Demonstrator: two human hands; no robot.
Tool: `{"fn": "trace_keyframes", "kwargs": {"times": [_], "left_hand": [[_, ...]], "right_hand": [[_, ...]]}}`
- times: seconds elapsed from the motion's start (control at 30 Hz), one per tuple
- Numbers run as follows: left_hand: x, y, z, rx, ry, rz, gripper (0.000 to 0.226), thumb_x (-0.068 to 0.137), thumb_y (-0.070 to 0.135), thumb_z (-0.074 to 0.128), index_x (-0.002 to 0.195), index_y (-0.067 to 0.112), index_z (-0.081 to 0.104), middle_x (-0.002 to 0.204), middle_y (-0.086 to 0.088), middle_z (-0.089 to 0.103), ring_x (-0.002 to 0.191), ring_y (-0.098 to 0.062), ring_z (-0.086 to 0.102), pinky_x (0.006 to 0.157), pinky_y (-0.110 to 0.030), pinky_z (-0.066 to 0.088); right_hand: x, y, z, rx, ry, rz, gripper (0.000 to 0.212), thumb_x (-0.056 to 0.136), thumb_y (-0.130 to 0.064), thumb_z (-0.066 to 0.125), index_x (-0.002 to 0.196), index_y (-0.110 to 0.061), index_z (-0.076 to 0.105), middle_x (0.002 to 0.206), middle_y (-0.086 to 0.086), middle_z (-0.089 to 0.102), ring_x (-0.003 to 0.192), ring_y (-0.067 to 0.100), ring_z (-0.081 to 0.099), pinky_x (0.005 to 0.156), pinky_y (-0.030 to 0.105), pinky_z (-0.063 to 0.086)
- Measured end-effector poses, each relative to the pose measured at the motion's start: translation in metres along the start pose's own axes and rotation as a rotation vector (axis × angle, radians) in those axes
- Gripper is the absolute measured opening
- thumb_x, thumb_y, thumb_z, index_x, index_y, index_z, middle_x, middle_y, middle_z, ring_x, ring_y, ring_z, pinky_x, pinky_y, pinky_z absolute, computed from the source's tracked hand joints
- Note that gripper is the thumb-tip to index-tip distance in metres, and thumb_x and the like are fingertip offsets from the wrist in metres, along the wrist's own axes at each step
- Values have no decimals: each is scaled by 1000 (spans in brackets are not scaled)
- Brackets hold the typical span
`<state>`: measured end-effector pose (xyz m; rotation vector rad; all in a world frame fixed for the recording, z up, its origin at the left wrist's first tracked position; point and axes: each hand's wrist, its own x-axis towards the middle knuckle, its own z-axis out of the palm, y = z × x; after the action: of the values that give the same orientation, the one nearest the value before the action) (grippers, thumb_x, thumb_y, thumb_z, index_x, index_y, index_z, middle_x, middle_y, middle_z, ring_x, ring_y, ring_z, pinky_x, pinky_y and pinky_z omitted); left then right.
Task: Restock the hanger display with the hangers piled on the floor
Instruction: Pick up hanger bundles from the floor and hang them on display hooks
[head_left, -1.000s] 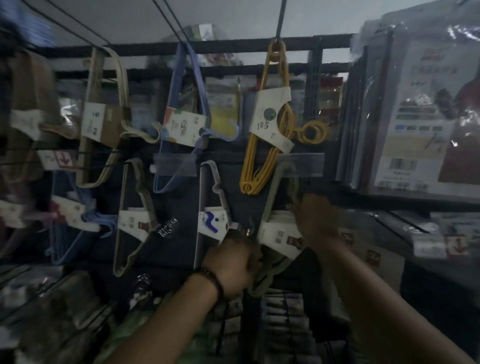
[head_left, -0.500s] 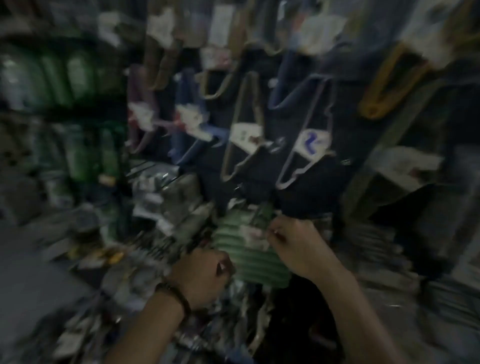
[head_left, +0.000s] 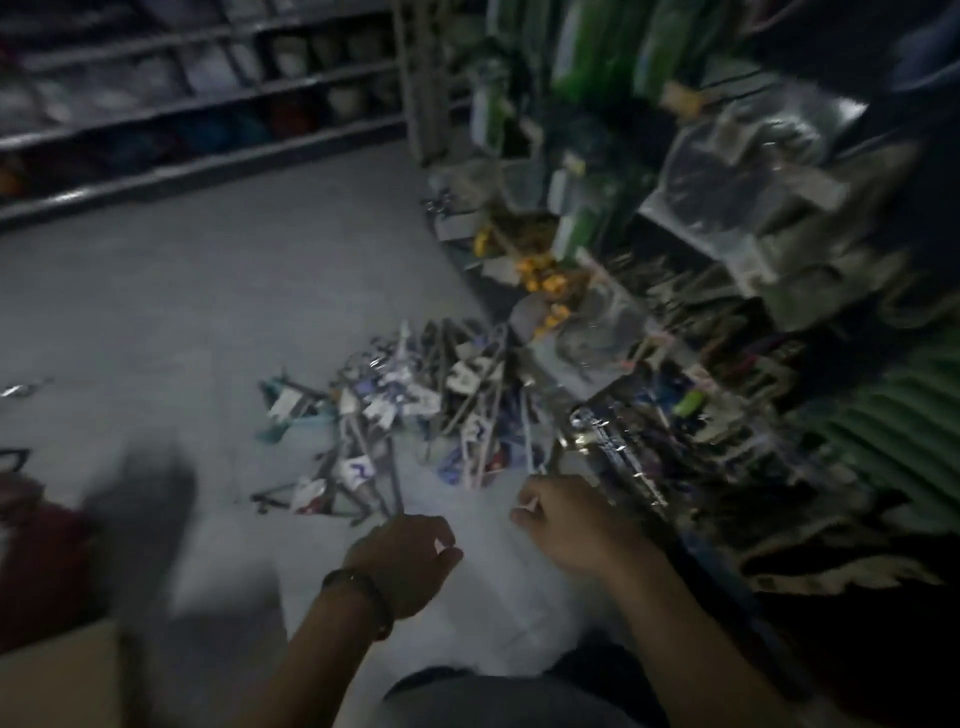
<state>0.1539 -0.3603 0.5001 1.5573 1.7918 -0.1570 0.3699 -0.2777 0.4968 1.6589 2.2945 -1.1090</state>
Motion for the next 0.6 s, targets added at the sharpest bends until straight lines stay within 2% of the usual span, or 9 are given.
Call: {"fn": "trace_keyframes", "kwargs": {"times": [0.13,0.23,0.3,0.4,0.43,0.53,0.6], "left_hand": [[22,-47,-13,-63,35,-199,35,101,58,50,125,38,65,123,5,70,108,-17,67,96,-38,57],[58,-65,-30,-104,23,-293,36,100,57,50,127,38,64,124,4,69,107,-16,67,95,-38,58],[93,-72,-46,-149,28,-336,34,100,57,50,126,40,63,125,5,69,107,-16,68,94,-39,58],[154,-82,-70,-212,42,-396,29,100,51,53,123,38,65,123,4,71,104,-18,69,93,-40,60],[180,-87,-77,-232,41,-407,28,101,49,54,122,36,67,121,3,72,103,-18,70,92,-40,60],[269,-109,-87,-278,12,-403,29,102,44,53,120,29,70,119,-1,73,103,-20,69,93,-39,59],[334,-130,-83,-296,-15,-394,29,102,43,51,119,27,69,119,-2,73,105,-21,69,94,-39,58]], "right_hand": [[74,-17,9,-29,-139,-26,37,97,-54,62,117,-23,66,122,5,69,106,21,66,90,36,55],[134,-25,-4,-3,-216,-28,39,97,-53,60,122,-23,66,123,1,69,109,19,65,94,38,55],[182,-25,-16,11,-227,-28,35,98,-51,59,117,-24,67,116,-1,70,106,19,65,93,37,54],[267,-21,-34,2,-240,-49,22,101,-41,60,96,-21,63,95,0,67,93,22,64,82,35,53],[295,-18,-38,4,-256,-38,21,102,-38,60,95,-19,63,93,0,65,92,23,64,80,34,51],[387,-5,-37,14,-295,12,23,103,-38,58,108,-16,66,104,4,69,96,23,65,83,35,52],[447,9,-23,30,-312,51,20,103,-39,58,101,-20,63,98,0,69,92,21,67,82,36,55]]}}
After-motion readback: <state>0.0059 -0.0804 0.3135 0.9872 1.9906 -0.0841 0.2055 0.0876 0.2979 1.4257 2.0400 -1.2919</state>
